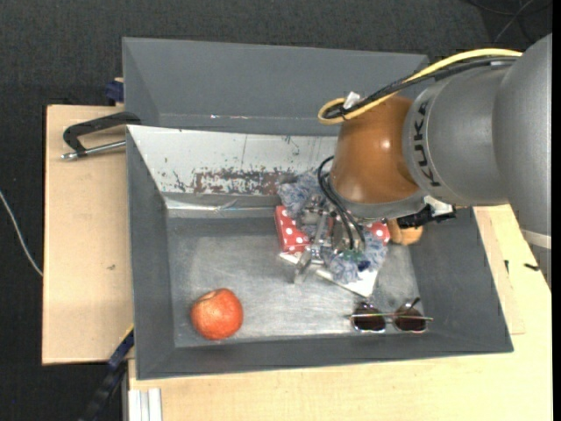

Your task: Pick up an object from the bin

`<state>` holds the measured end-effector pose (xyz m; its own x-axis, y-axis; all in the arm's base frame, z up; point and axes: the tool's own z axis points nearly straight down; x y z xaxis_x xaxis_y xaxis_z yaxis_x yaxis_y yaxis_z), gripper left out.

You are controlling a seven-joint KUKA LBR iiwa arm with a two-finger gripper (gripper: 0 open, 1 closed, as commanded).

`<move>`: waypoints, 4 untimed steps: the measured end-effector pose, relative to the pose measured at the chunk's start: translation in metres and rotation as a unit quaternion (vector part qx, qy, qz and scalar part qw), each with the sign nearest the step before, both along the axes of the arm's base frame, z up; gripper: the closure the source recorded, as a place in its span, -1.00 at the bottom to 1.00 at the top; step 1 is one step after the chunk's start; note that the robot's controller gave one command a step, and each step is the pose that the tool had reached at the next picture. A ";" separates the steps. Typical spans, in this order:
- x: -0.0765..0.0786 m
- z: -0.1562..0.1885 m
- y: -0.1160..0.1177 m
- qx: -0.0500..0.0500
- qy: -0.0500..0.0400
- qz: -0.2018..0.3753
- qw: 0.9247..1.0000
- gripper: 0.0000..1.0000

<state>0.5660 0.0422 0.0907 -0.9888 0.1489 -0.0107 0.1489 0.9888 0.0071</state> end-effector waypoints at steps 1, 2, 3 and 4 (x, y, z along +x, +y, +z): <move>0.004 0.004 -0.001 0.000 -0.007 0.000 1.000 1.00; 0.004 0.004 -0.001 0.000 -0.007 0.000 1.000 1.00; 0.002 0.047 -0.001 -0.002 0.005 0.000 1.000 1.00; 0.008 -0.009 0.007 0.000 -0.004 0.005 1.000 -1.00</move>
Offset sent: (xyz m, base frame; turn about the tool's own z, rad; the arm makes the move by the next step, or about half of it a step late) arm 0.0000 0.0000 0.0000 0.0000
